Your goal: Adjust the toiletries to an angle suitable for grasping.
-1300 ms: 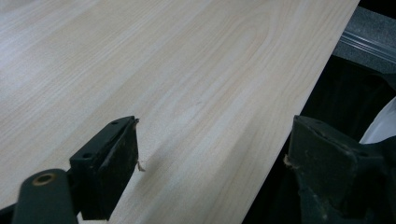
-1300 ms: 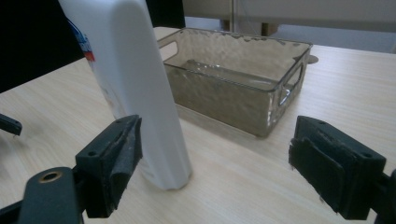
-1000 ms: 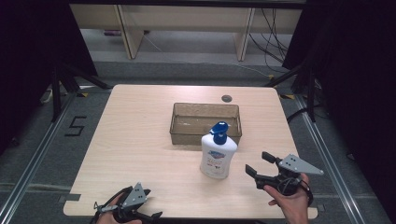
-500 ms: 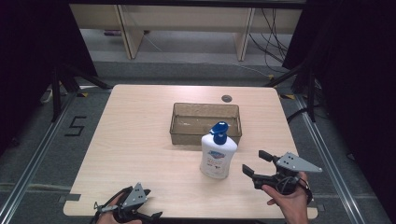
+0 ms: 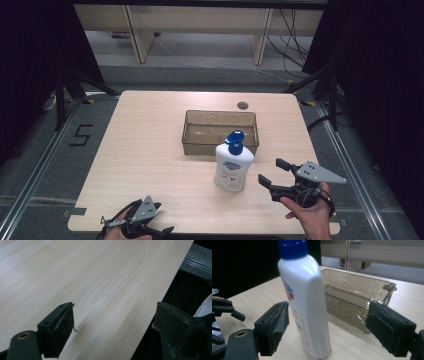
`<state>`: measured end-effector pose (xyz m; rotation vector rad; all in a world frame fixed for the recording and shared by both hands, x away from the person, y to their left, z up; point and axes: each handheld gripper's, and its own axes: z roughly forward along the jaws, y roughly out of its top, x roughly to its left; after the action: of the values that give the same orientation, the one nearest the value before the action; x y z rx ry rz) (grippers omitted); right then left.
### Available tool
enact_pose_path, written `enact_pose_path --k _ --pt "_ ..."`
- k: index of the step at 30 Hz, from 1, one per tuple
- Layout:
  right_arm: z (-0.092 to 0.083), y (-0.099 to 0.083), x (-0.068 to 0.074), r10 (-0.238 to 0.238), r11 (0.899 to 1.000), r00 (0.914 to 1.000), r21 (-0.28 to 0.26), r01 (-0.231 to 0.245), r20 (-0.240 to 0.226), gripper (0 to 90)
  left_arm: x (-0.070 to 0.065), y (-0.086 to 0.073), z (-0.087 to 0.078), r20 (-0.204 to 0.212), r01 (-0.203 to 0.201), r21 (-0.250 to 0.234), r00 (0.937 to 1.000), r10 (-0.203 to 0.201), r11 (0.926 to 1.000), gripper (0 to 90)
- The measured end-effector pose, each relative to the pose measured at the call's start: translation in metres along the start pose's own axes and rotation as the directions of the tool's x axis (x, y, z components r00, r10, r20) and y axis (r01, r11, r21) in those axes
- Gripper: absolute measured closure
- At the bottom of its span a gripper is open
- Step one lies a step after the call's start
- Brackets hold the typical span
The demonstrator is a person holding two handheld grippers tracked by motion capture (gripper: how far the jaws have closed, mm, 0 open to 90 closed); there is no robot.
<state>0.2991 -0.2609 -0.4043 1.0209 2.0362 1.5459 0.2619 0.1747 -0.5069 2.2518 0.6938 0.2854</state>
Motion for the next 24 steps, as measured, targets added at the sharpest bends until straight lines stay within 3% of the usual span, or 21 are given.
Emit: enact_pose_path --k 4,7,8,10,13,14,16,18,20,21,22,24 --pt "0.000 0.004 0.001 -0.007 1.000 1.0000 0.000 0.007 0.003 19.3 0.000 0.000 0.000 0.001 0.017 -0.009 0.9999 -0.017 0.9998 15.8" --pt "0.004 0.011 0.003 -0.032 0.999 0.9994 -0.010 0.032 -0.009 19.8 0.001 0.000 0.000 -0.006 0.004 -0.003 1.0000 -0.005 1.0000 15.8" --pt "0.005 0.012 0.004 -0.041 0.999 0.9991 -0.014 0.041 -0.008 19.9 -0.001 0.000 0.000 0.002 0.020 -0.009 0.9998 -0.020 0.9998 15.8" --pt "0.006 0.016 0.006 -0.044 0.999 0.9990 -0.015 0.044 -0.005 20.0 0.001 0.000 -0.001 -0.004 -0.001 -0.002 1.0000 0.001 1.0000 15.8" --pt "0.008 0.021 0.008 -0.072 0.997 0.9971 -0.024 0.072 -0.024 20.0 0.001 0.000 -0.001 -0.004 -0.001 -0.003 1.0000 0.001 1.0000 15.8" --pt "0.008 0.023 0.008 -0.080 0.997 0.9967 -0.018 0.080 -0.015 20.0 -0.001 0.000 0.000 -0.001 0.022 -0.005 0.9998 -0.022 0.9997 15.8" --pt "0.009 0.024 0.008 -0.078 0.997 0.9968 -0.020 0.077 -0.020 20.0 0.001 0.000 0.000 -0.002 0.008 -0.002 1.0000 -0.008 1.0000 15.8" --pt "0.010 0.024 0.009 -0.037 0.999 0.9986 -0.003 0.037 -0.039 20.0 0.001 0.000 0.000 -0.004 0.002 -0.004 1.0000 -0.002 1.0000 15.8" --pt "0.012 0.024 0.007 -0.055 0.998 0.9982 -0.024 0.054 -0.025 20.0 -0.001 0.000 0.000 -0.003 0.023 -0.005 0.9997 -0.023 0.9997 15.8" --pt "0.012 0.025 0.007 -0.052 0.999 0.9977 -0.007 0.052 -0.043 20.0 0.000 0.000 0.000 0.001 0.011 -0.010 0.9999 -0.011 0.9999 15.8" --pt "0.012 0.025 0.007 -0.064 0.998 0.9976 -0.015 0.063 -0.027 20.0 0.000 0.000 0.000 0.000 0.010 -0.010 0.9999 -0.010 0.9999 15.8" --pt "0.014 0.026 0.008 -0.045 0.999 0.9982 -0.006 0.045 -0.040 20.0 0.000 0.000 0.000 0.000 0.009 -0.009 1.0000 -0.009 0.9999 15.8"
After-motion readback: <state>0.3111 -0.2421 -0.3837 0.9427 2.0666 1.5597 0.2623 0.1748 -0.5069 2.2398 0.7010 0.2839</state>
